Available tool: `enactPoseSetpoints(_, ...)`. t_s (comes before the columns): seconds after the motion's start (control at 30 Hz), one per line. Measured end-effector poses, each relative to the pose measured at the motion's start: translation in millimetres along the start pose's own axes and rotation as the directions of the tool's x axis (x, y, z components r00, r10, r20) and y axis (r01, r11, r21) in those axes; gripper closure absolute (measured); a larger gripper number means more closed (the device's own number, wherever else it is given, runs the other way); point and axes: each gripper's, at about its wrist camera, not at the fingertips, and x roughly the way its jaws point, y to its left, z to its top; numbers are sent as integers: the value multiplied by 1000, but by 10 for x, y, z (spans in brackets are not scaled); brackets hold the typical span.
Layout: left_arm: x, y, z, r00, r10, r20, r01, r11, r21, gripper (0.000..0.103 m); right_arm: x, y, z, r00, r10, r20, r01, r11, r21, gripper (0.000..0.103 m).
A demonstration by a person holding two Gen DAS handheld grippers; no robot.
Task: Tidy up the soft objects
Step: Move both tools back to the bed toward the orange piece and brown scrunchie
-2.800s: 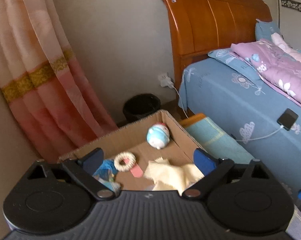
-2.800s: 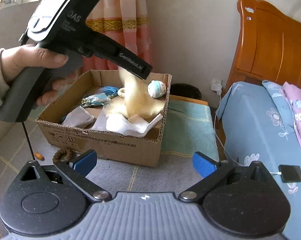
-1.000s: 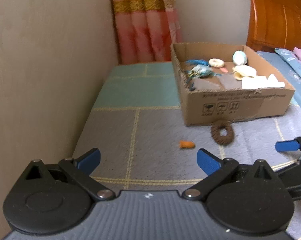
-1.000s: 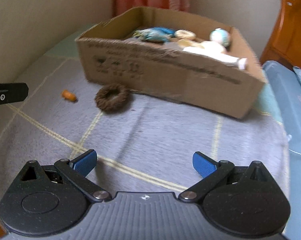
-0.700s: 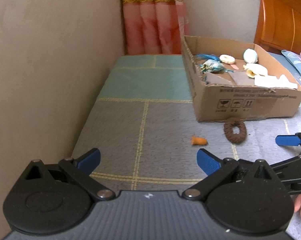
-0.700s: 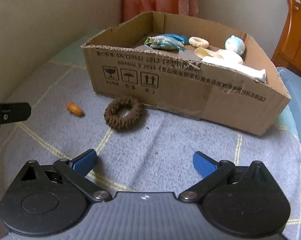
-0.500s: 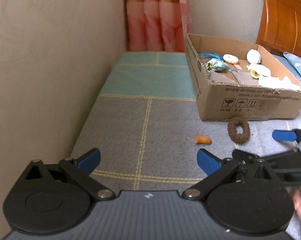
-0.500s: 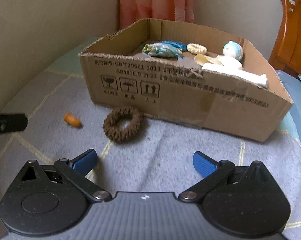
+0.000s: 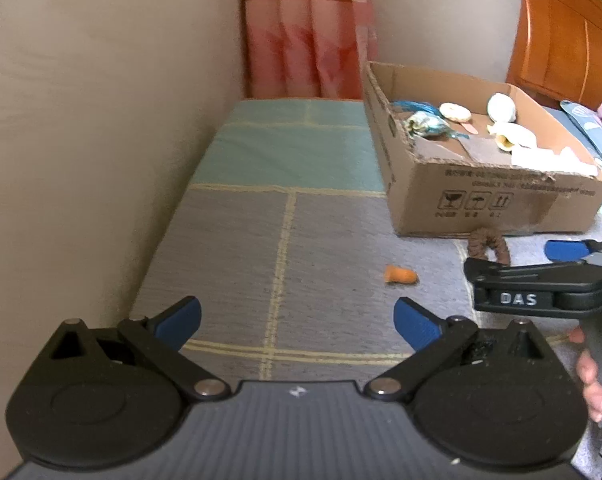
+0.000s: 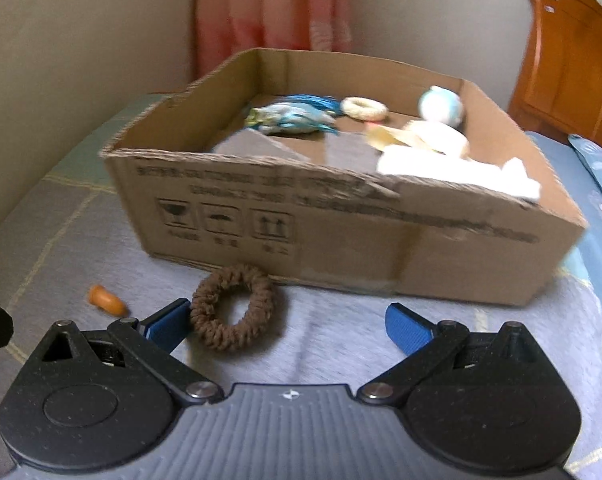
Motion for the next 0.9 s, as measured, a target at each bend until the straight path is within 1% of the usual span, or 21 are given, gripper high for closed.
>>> enactPoseSetpoints(0.2, 112, -142, 2, 999, -39, -17, 39, 999, 29, 1, -80, -259, -127, 999, -33, -19, 34, 998, 44, 0)
enactPoseSetpoints(0.4, 259, -304, -17, 997, -66, -46, 69, 996, 62, 1, -172, -374, -220, 999, 19, -29, -19, 1000, -12, 0)
enactPoseSetpoints(0.5, 325, -341, -15, 996, -76, -44, 78, 996, 47, 1, -199, -429, -248, 998, 51, -43, -53, 998, -46, 0)
enactPoseSetpoints(0.57, 370, -374, -6, 997, -69, -45, 71, 996, 45, 2, -228, -433, -263, 997, 63, -50, -66, 996, -61, 0)
enactPoseSetpoints(0.63, 404, -434, -11, 998, -52, -41, 55, 996, 74, 3, -242, -435, -282, 996, 69, -47, -72, 995, -68, 0)
enactPoseSetpoints(0.73, 427, -492, -2, 998, -61, -3, 61, 995, 82, 9, -280, -428, -322, 997, 71, -34, -73, 995, -69, 0)
enactPoseSetpoints(0.77, 433, -504, 3, 998, -70, 6, 70, 995, 73, 15, -286, -429, -332, 997, 72, -30, -74, 995, -68, 0)
enactPoseSetpoints(0.8, 439, -510, 3, 996, -86, 13, 85, 994, 67, 19, -293, -422, -335, 997, 74, -27, -75, 995, -68, 0)
enactPoseSetpoints(0.83, 443, -522, 15, 995, -95, 21, 94, 994, 64, 25, -302, -424, -342, 997, 76, -26, -77, 995, -69, 0)
enactPoseSetpoints(0.87, 442, -553, 19, 995, -92, 33, 89, 994, 70, 32, -303, -413, -342, 997, 77, -25, -79, 994, -70, 0)
enactPoseSetpoints(0.9, 438, -583, 31, 995, -96, 39, 93, 993, 76, 36, -311, -413, -348, 997, 79, -24, -80, 994, -72, 0)
